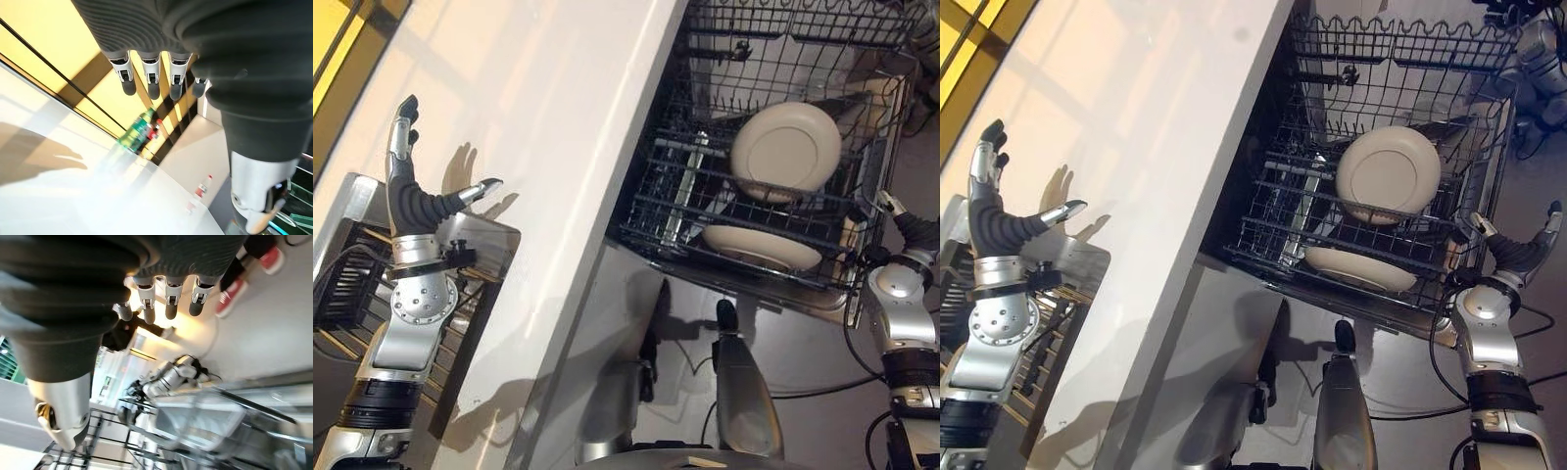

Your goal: Pick up plates and place into dishwasher.

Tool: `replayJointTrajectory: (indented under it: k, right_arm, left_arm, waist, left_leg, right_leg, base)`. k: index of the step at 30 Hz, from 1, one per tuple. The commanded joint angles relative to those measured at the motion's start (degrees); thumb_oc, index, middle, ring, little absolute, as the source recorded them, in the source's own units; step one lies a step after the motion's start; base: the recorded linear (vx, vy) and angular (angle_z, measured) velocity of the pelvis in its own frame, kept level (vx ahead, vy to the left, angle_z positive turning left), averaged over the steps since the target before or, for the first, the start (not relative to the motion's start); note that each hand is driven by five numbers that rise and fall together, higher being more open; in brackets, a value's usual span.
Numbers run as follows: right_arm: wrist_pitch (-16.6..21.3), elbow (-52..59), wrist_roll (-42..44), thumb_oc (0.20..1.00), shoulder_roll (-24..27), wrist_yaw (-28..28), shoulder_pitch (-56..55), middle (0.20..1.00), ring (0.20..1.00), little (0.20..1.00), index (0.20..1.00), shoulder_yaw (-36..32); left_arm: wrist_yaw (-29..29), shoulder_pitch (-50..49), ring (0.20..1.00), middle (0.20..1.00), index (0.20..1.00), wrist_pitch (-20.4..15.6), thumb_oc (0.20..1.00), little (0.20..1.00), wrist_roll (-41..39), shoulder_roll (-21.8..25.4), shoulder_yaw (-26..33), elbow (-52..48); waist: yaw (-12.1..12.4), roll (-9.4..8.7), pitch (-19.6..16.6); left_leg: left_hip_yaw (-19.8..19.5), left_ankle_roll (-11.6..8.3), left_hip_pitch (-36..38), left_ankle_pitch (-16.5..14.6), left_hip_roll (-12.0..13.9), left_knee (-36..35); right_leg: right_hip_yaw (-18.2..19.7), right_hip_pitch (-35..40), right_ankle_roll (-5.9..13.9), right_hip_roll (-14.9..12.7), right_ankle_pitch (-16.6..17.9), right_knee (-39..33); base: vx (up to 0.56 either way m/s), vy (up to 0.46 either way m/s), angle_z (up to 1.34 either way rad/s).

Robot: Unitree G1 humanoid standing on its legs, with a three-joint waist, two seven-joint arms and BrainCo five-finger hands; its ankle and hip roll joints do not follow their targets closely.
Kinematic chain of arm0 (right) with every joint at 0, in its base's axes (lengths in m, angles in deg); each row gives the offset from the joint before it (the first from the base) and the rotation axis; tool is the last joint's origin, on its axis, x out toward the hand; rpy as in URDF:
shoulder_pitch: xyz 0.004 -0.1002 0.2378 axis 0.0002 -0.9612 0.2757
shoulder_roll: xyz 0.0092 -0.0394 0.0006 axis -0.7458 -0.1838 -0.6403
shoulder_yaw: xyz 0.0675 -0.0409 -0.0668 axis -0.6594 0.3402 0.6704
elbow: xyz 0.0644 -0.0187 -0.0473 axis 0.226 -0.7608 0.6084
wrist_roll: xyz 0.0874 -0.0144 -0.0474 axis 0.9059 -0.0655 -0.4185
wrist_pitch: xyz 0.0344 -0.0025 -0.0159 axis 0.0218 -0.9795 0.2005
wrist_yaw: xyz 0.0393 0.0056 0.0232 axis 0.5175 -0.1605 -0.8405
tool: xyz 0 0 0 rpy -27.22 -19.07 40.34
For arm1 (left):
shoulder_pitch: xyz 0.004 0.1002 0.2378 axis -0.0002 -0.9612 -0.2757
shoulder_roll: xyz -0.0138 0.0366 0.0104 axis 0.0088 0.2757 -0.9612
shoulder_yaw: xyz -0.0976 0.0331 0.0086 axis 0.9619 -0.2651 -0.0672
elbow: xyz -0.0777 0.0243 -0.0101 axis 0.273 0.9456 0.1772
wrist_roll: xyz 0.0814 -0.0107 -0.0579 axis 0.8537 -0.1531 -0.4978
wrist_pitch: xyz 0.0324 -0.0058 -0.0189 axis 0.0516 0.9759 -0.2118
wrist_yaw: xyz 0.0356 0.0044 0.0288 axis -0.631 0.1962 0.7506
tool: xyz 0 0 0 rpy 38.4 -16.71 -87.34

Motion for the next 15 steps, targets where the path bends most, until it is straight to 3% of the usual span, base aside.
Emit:
replayJointTrajectory:
  k: [1,15]
  right_arm:
    - [3.6,-1.3,3.7,1.0,3.0,-5.3,3.8,1.0,1.0,1.0,1.0,1.2]
    - [6.2,-9.9,6.3,1.0,3.2,-16.5,11.7,1.0,1.0,1.0,1.0,10.0]
  left_arm:
    - [2.4,-1.3,1.0,1.0,1.0,-1.2,1.0,1.0,-1.2,-0.4,1.0,-4.0]
    - [5.1,3.4,1.0,1.0,1.0,2.2,1.0,1.0,-1.4,0.1,-2.7,-5.1]
  waist:
    - [-1.5,-1.32,-1.2]
    - [-0.3,-0.49,2.0]
  left_leg:
    - [-1.2,0.93,-8.5,-2.8,-1.6,11.5]
    - [-1.6,1.35,-12.6,-4.0,-4.1,15.2]
  right_leg:
    - [-0.1,6.2,2.35,-5.7,2.0,-9.0]
    - [-0.1,1.6,2.74,-7.1,1.5,-4.9]
  base:
    - [0.01,0.087,-0.06]
    - [0.0,0.07,0.04]
